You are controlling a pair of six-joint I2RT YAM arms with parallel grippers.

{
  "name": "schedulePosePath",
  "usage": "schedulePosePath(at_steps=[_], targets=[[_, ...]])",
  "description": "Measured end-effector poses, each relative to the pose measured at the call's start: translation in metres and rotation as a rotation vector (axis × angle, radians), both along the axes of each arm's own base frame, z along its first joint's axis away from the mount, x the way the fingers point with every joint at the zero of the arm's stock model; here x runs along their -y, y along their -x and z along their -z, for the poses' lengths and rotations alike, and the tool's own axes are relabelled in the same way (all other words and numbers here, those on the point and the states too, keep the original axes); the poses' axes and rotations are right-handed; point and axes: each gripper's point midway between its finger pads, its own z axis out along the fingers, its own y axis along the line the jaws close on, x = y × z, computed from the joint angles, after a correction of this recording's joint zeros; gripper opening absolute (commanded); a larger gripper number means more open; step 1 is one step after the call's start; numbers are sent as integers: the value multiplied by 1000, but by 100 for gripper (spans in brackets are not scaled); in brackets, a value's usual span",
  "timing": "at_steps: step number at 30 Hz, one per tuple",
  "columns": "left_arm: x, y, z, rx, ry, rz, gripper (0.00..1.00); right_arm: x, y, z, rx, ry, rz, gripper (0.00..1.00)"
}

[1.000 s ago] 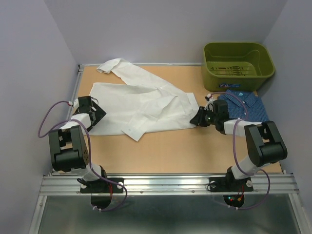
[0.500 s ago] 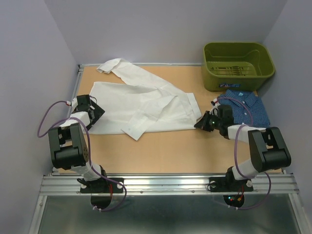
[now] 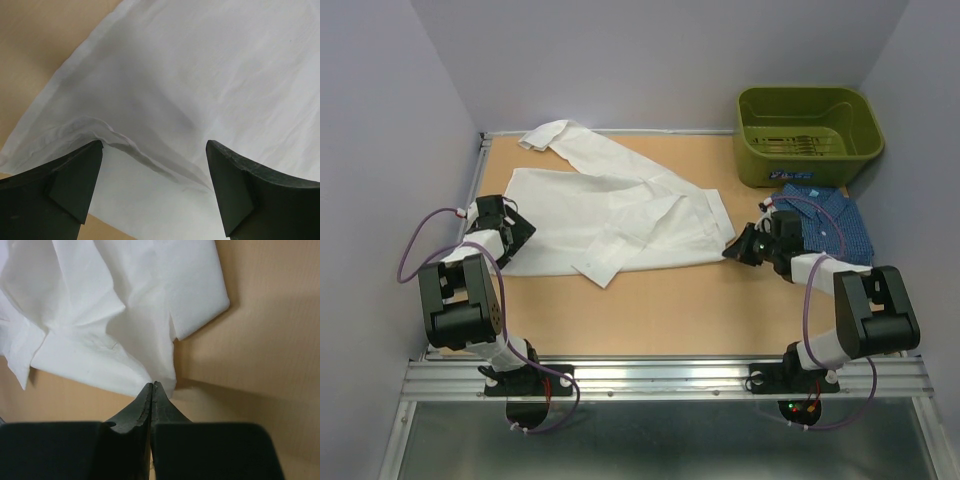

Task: Fold and stack the long sleeve shirts
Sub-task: Fold the shirt

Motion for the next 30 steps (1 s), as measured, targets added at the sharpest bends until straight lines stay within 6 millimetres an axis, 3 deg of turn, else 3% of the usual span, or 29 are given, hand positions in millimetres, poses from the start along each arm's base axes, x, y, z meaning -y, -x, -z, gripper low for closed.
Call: schedulePosePath(at_steps=[5, 9, 12, 21, 24, 27, 30], targets=[[1, 1, 0, 1, 4, 3, 96, 0, -22, -23, 72, 7, -3, 3], [2, 0, 0, 3, 10, 7, 96, 0, -38, -33, 109, 17, -7, 35], [3, 0, 0, 4, 11, 8, 96, 2, -45, -39, 131, 24, -14, 52], [3, 0, -1, 8, 12, 16, 98, -15, -59, -51, 154, -24, -99, 56], [8, 4, -4, 8, 16, 36, 99, -21, -57, -48, 144, -26, -113, 65], [23, 13, -23, 46, 20, 76, 99, -28, -55, -49, 145, -27, -132, 75], [51, 15, -53, 125, 13, 149, 99, -30, -52, -56, 158, -30, -138, 83]])
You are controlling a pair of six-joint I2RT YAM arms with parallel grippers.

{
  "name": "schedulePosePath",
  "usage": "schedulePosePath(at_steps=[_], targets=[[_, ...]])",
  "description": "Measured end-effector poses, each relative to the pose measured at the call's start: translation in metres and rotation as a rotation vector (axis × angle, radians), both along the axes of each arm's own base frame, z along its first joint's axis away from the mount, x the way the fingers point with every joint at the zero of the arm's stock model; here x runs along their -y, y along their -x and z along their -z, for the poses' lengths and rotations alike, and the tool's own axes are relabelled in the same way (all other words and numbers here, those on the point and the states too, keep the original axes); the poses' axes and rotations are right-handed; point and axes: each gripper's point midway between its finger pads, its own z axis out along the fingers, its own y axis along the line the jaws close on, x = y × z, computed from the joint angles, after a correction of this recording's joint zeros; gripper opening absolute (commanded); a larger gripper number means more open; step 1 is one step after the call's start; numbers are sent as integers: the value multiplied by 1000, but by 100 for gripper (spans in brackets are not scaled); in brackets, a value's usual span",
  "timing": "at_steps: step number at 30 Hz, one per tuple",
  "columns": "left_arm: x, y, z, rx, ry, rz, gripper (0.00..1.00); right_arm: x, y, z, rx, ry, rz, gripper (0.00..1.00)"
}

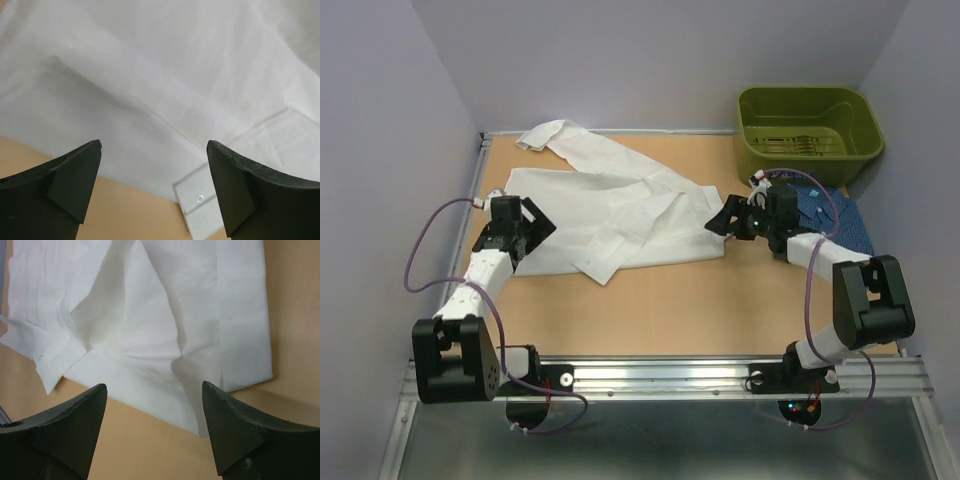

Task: Fold and stack the long sleeve shirts
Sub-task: Fold the shirt

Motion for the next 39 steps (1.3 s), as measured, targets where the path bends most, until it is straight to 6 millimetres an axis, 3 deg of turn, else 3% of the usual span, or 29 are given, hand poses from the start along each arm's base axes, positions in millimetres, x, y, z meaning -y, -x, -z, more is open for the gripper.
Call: schedulePosePath(at_steps=[2, 4, 5, 7, 12, 15, 20, 31, 39], targets=[[35, 5, -18, 52, 10, 84, 99, 1, 3, -9, 23, -3, 2, 87], [69, 15, -23, 73, 41, 157, 99, 2, 7, -18, 45, -6, 8, 90], [92, 26, -18, 59, 72, 218, 99, 2, 9, -24, 59, -8, 9, 91], [114, 45, -3, 8, 101, 264, 99, 3, 11, -34, 89, -12, 9, 94], [143, 87, 31, -124, 138, 311, 99, 3, 17, -44, 114, -21, 12, 97], [158, 94, 38, -149, 151, 334, 98, 3, 18, -44, 113, -24, 14, 97], [172, 97, 52, -175, 172, 320, 92, 4, 27, -38, 98, -24, 16, 97], [186, 79, 50, -59, 305, 192, 77, 5, 30, -43, 113, -28, 15, 97], [182, 77, 55, -41, 340, 109, 52, 5, 34, -44, 120, -28, 15, 97]])
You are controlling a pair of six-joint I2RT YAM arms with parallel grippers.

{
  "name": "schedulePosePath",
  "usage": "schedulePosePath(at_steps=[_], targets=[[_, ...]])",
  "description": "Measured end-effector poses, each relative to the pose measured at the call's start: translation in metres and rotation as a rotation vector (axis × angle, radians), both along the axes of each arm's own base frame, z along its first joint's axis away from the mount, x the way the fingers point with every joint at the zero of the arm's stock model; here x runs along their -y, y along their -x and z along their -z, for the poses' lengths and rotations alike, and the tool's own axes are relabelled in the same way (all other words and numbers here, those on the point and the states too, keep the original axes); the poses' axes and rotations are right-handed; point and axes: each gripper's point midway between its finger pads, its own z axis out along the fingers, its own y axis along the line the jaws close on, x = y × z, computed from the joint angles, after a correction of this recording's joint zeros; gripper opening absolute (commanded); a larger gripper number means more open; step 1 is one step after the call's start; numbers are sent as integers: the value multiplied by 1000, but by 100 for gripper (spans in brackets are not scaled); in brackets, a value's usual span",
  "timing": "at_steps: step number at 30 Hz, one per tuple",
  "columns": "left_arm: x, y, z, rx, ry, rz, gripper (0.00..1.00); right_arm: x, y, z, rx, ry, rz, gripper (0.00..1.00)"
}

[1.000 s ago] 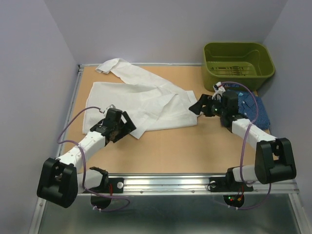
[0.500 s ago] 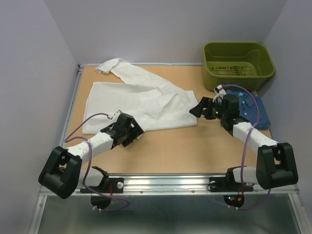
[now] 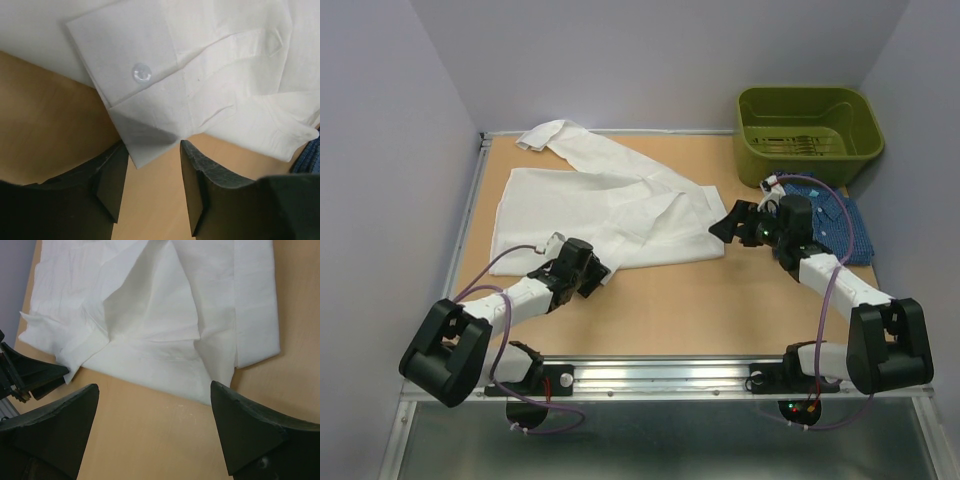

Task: Fold and stack the long sleeve shirts
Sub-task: Fold the shirt

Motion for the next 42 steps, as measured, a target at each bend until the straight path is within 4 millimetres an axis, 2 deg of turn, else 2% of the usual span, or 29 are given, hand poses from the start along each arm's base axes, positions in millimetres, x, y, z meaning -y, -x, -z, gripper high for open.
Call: schedulePosePath(at_steps=[8, 12, 20, 23, 28, 36, 42], targets=[[-3, 2, 7, -20, -4, -24, 28, 0, 2, 2, -5, -1, -3, 97], [-4, 3, 11, -29, -12, -28, 2, -1, 2, 1, -5, -3, -6, 97], [-11, 8, 9, -38, -44, -23, 0, -1, 2, 1, -6, -5, -9, 97], [-17, 8, -3, -25, -88, -18, 0, -1, 2, 1, -5, -4, -9, 97], [-30, -21, -58, 102, -223, -19, 0, -1, 3, 1, -7, -6, -11, 97], [-49, -73, -163, 326, -398, -10, 0, -7, 7, 8, -41, -27, -42, 93], [-47, -107, -214, 432, -476, 19, 0, -27, 16, 22, -96, -37, -117, 93]])
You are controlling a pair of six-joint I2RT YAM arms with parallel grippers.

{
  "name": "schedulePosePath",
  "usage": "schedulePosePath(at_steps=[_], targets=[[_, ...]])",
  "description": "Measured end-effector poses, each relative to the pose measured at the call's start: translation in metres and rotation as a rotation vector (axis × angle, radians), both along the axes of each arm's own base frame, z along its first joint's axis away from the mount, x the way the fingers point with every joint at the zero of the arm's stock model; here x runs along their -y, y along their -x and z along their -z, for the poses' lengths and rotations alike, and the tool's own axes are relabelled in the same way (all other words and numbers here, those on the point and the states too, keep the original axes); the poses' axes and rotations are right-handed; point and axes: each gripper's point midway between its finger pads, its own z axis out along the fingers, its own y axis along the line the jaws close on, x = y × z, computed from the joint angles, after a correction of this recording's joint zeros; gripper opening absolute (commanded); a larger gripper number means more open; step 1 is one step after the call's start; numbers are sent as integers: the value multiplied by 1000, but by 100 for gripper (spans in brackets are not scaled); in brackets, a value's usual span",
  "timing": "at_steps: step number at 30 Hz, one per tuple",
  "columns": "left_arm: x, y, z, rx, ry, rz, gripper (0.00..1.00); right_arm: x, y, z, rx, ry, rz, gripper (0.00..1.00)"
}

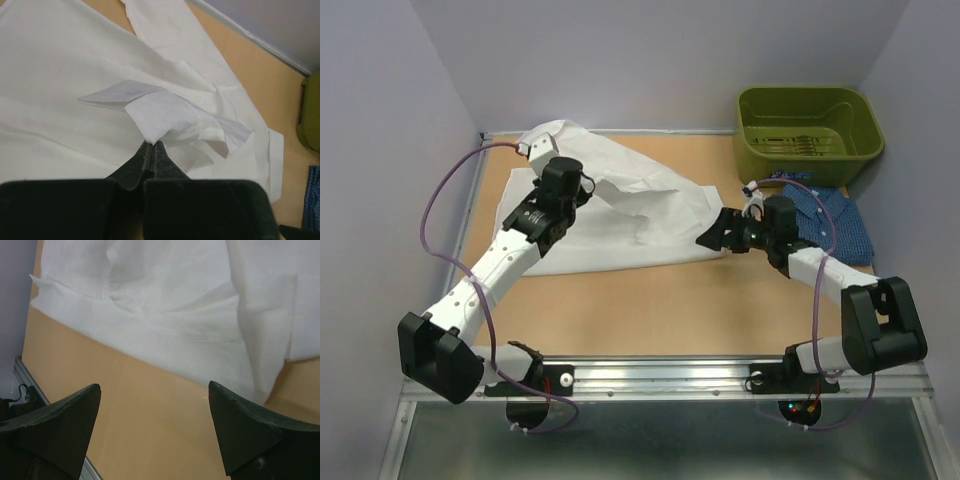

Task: Fold and stack the long sleeve shirts
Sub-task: Fold the shirt

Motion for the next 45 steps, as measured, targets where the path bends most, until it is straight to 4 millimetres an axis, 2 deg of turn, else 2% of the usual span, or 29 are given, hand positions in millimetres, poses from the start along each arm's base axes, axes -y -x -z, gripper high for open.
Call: schedulePosePath(at_steps=[8, 13, 18, 23, 26, 31, 36, 40, 45], targets=[[10, -33, -68, 143, -65, 58, 0, -49, 2, 9, -44, -39, -134, 92], [23, -51, -117, 277, -77, 116, 0, -58, -13, 17, -60, -80, -134, 92], [40, -65, -141, 358, -92, 197, 0, -58, -23, 31, -71, -73, -106, 92], [61, -76, -153, 413, -102, 292, 0, -54, -35, 47, -94, -57, -32, 92], [72, -81, -159, 439, -104, 341, 0, -48, -47, 48, -80, -46, 44, 92], [88, -91, -172, 494, -102, 400, 0, -39, -55, 38, -27, -41, 111, 92], [96, -100, -175, 513, -113, 420, 0, -47, -54, 12, 40, -86, 65, 92], [100, -108, -173, 513, -122, 422, 0, -72, -38, 0, 57, -134, -33, 92], [102, -115, -175, 516, -123, 415, 0, -128, -2, -3, 42, -209, -199, 92]])
